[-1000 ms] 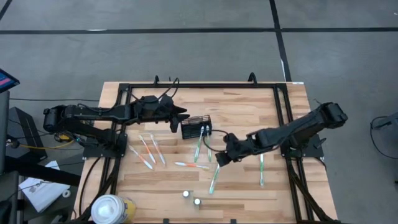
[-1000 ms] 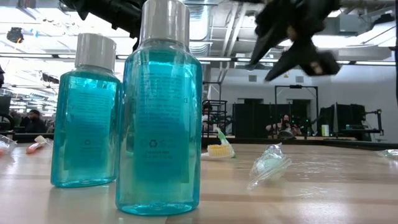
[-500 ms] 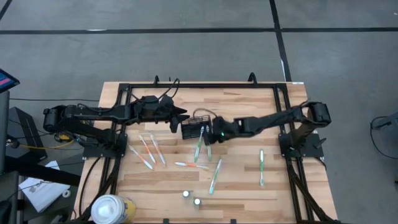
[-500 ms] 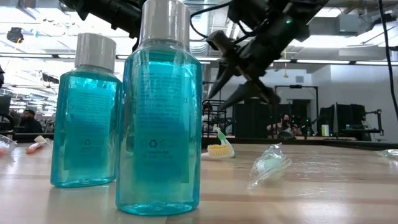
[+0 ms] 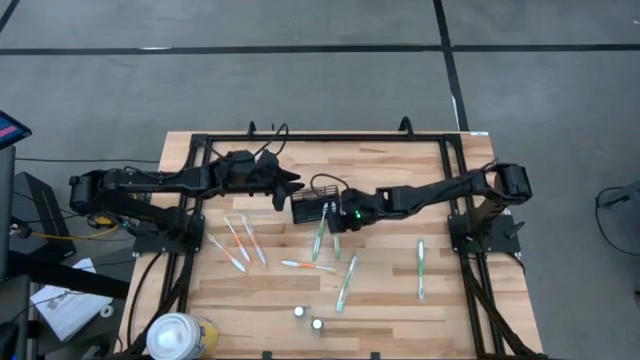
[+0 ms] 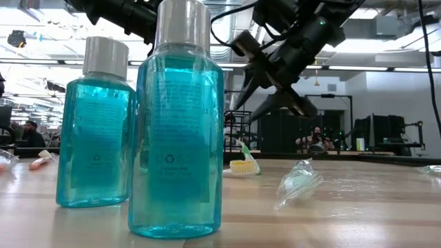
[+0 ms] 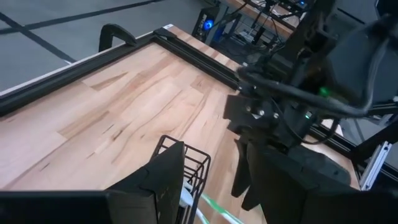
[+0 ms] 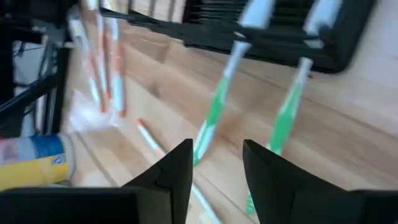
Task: Pick & Place toothbrushing station
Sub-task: Remove the green toothbrush from the wire organizer
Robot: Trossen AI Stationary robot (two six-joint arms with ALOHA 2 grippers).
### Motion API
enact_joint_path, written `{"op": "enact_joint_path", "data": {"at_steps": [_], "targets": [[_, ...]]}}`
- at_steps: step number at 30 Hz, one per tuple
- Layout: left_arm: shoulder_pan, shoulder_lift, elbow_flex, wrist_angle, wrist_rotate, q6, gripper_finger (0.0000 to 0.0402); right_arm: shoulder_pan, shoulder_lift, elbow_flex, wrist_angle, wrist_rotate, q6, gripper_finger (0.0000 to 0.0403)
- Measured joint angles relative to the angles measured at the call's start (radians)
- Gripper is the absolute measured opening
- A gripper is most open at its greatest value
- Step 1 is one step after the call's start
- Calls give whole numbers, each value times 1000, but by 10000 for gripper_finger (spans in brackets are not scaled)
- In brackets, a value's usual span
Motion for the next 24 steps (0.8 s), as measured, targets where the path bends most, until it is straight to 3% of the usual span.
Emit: {"op": "enact_joint_path", "data": {"at_steps": [10,19,24], "targets": [[50,0,0,-1,18,35,172,-64,0,0,-57,64,21,142],[67,0,-36,-24,39,30,172,-90,1,0,-45,55,12,135],[67,0,-86,-25,40,27,172,-87,68,-4,-17,27,24,134]]}}
